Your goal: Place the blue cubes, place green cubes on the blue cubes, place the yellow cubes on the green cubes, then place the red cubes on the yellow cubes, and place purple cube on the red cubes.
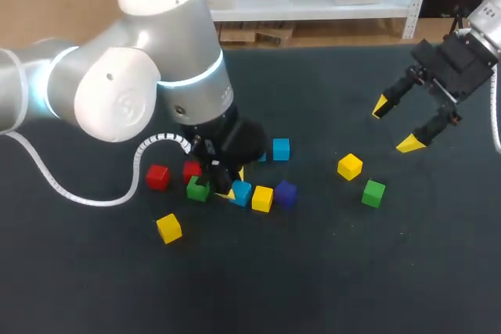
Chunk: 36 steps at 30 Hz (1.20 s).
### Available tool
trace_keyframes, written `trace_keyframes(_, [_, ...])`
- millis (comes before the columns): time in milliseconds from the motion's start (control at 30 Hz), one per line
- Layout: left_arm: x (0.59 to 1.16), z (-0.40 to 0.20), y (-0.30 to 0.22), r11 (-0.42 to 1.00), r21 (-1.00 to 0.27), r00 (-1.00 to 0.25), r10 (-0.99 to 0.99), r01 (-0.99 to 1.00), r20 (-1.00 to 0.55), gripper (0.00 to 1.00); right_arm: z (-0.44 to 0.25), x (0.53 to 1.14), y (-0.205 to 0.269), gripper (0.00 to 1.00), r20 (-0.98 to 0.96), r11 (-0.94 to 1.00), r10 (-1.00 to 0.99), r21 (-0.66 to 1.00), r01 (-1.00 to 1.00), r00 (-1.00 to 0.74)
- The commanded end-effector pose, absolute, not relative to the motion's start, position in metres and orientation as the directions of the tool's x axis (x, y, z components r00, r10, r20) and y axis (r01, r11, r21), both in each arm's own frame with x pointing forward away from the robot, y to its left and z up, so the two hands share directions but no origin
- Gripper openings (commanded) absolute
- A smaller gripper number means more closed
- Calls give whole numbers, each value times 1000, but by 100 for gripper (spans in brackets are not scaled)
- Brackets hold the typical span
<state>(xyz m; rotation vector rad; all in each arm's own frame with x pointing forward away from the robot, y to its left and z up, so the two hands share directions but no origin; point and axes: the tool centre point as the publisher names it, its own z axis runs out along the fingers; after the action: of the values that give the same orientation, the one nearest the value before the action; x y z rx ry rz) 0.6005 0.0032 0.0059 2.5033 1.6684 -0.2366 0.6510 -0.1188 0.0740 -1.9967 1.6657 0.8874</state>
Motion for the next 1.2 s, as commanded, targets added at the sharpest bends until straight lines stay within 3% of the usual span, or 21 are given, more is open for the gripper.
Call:
trace_keyframes(33, [604,19,13,-363,38,363,910,931,-200,0,74,652,-119,100,-685,-217,-722,98,-971,93])
trace_keyframes(467, [646,21,31,-175,33,178,972,984,-155,0,74,652,-119,100,-685,-217,-722,98,-971,93])
trace_keyframes(1200, [689,11,19,-66,51,73,988,997,-137,0,74,652,-119,100,-685,-217,-722,98,-971,93])
